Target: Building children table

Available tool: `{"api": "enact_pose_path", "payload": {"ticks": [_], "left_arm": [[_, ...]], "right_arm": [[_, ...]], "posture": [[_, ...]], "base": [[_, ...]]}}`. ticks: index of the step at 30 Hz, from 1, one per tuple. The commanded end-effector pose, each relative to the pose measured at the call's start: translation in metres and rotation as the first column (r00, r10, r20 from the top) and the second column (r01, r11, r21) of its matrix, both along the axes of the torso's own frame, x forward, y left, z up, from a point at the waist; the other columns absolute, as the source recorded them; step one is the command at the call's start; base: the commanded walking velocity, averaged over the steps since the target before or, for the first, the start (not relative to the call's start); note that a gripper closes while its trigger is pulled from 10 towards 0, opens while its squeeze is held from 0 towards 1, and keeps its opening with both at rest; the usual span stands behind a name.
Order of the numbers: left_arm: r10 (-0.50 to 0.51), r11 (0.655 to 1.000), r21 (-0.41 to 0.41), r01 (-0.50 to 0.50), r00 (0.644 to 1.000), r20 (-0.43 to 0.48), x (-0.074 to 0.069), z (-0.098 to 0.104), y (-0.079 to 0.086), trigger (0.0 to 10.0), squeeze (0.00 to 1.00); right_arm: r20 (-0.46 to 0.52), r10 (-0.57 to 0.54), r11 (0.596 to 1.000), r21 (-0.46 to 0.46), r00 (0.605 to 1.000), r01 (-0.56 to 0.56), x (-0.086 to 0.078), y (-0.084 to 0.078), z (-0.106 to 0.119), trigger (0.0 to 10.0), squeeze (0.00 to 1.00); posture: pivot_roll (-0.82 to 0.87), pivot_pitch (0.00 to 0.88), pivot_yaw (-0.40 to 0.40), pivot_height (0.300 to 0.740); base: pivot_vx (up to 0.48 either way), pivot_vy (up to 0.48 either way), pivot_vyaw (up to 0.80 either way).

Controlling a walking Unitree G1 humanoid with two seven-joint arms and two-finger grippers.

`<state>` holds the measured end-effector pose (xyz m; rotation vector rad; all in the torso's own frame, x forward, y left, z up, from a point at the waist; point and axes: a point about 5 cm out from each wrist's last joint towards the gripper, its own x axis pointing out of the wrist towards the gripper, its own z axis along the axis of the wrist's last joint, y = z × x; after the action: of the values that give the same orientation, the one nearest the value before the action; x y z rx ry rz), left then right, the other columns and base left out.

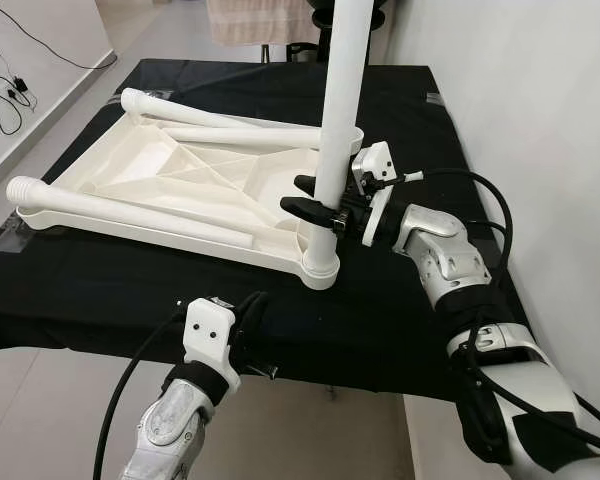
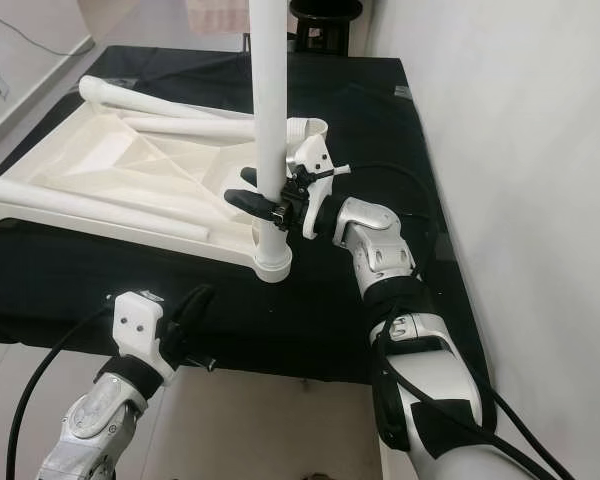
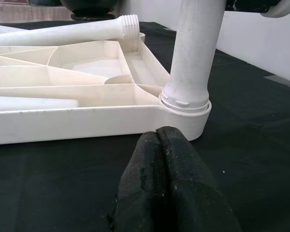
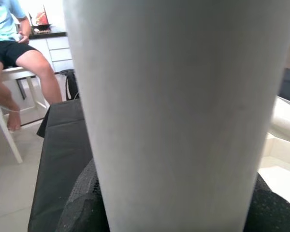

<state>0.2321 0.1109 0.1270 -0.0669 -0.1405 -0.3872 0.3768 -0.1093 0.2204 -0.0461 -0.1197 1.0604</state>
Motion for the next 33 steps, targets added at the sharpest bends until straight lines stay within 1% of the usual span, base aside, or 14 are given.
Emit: {"api": "enact_pose_path", "payload": {"ticks": [1,4,5,6,9,15,16,18,19,21,22,26,27,33], "left_arm": [[0.007,1.0,0.001,-0.007,1.0,-0.007,-0.003,-0.002,0.001,10.0,0.0],[0.007,1.0,0.001,-0.007,1.0,-0.006,-0.003,-0.001,0.002,10.0,0.0],[0.007,1.0,0.001,-0.007,1.0,-0.005,-0.003,-0.001,0.002,10.0,0.0],[0.007,1.0,0.001,-0.007,1.0,-0.005,-0.003,-0.001,0.002,10.0,0.0],[0.007,1.0,0.002,-0.007,1.0,-0.004,-0.003,0.0,0.003,10.0,0.0],[0.005,1.0,0.004,-0.005,1.0,-0.006,-0.002,-0.001,0.004,10.0,0.0],[0.008,1.0,0.005,-0.008,1.0,-0.005,-0.002,-0.001,0.004,10.0,0.0],[0.009,1.0,0.006,-0.009,1.0,-0.004,-0.002,-0.001,0.004,10.0,0.0],[0.011,1.0,0.006,-0.011,1.0,-0.004,-0.002,-0.001,0.004,10.0,0.0],[0.011,1.0,0.006,-0.011,1.0,-0.004,-0.002,-0.001,0.004,10.0,0.0],[0.01,1.0,0.005,-0.01,1.0,-0.005,-0.001,-0.002,0.004,10.0,0.0],[0.007,1.0,0.005,-0.007,1.0,-0.007,-0.001,-0.002,0.004,10.0,0.0],[0.006,1.0,0.004,-0.006,1.0,-0.008,-0.001,-0.002,0.003,10.0,0.0],[0.005,1.0,0.003,-0.005,1.0,-0.008,0.0,-0.002,0.003,10.0,0.0]], "right_arm": [[-0.056,-0.061,0.998,0.017,0.997,0.062,-0.002,0.006,-0.016,0.0,0.0],[-0.1,-0.238,0.971,0.002,0.966,0.239,-0.002,0.01,-0.031,0.0,0.0],[-0.177,-0.544,0.837,-0.047,0.82,0.545,-0.005,0.009,-0.057,0.0,0.0],[-0.177,-0.544,0.837,-0.047,0.82,0.545,-0.005,0.009,-0.057,0.0,0.0],[-0.217,-0.755,0.65,-0.126,0.618,0.749,-0.024,0.006,-0.085,0.0,0.0],[-0.162,-0.709,0.705,-0.119,0.687,0.699,-0.018,0.021,-0.077,0.0,0.0],[-0.159,-0.714,0.7,-0.13,0.682,0.702,-0.016,0.021,-0.076,3.8,0.0],[-0.156,-0.718,0.696,-0.138,0.678,0.705,-0.015,0.021,-0.076,3.8,0.0],[-0.123,-0.703,0.711,-0.129,0.7,0.692,-0.014,0.023,-0.071,10.0,0.0],[-0.095,-0.693,0.721,-0.123,0.715,0.682,-0.013,0.024,-0.066,10.0,0.0],[-0.094,-0.666,0.746,-0.071,0.74,0.662,-0.013,0.028,-0.055,10.0,1.0],[-0.061,-0.583,0.812,-0.002,0.81,0.584,-0.009,0.031,-0.033,10.0,1.0],[-0.053,-0.552,0.833,0.015,0.832,0.553,-0.007,0.031,-0.028,10.0,0.0],[-0.012,-0.23,0.973,-0.032,0.973,0.229,-0.008,0.033,-0.022,10.0,0.0]], "posture": [[0.12,0.125,-0.028,0.74],[0.12,0.128,-0.028,0.74],[0.12,0.136,-0.025,0.74],[0.12,0.136,-0.025,0.74],[0.12,0.135,-0.016,0.74],[0.12,0.128,-0.024,0.74],[0.12,0.128,-0.024,0.74],[0.12,0.128,-0.024,0.74],[0.12,0.125,-0.022,0.74],[0.12,0.122,-0.022,0.74],[0.12,0.12,-0.02,0.74],[0.12,0.116,-0.016,0.74],[0.12,0.116,-0.016,0.74],[0.12,0.109,-0.019,0.74]], "base": [[0.0,0.0,0.0],[0.0,0.0,0.0],[0.0,0.0,0.0],[0.0,0.0,0.0],[0.0,0.0,0.0],[0.0,0.0,0.0],[0.0,0.0,0.0],[0.0,0.0,0.0],[0.0,0.0,0.0],[0.0,0.0,0.0],[0.0,0.0,0.0],[0.0,0.0,0.0],[0.0,0.0,0.0],[0.0,0.0,0.0]]}}
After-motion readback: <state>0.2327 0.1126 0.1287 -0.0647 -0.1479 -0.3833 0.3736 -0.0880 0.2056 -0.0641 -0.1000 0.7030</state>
